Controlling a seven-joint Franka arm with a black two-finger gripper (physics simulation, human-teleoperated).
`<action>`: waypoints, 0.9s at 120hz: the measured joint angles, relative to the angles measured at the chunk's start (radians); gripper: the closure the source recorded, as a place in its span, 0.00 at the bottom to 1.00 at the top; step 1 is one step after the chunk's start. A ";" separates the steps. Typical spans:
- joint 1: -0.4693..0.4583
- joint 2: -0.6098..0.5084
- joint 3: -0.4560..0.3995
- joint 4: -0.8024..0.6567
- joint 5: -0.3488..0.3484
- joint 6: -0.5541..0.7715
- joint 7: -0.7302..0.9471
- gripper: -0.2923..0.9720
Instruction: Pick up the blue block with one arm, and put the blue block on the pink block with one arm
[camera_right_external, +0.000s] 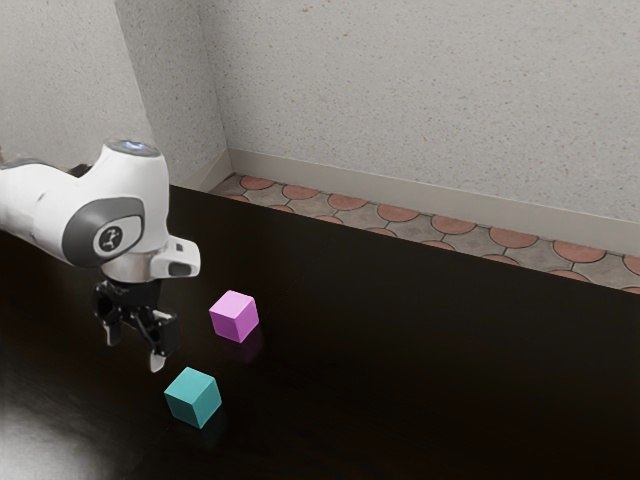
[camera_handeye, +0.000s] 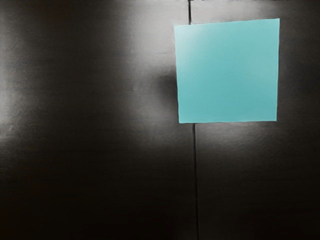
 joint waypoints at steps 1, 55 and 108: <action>0.000 0.004 0.000 0.000 0.001 0.004 -0.003 0.23; -0.010 0.242 -0.005 0.009 0.015 0.196 -0.126 0.23; -0.001 0.359 -0.008 0.018 0.021 0.304 -0.184 0.43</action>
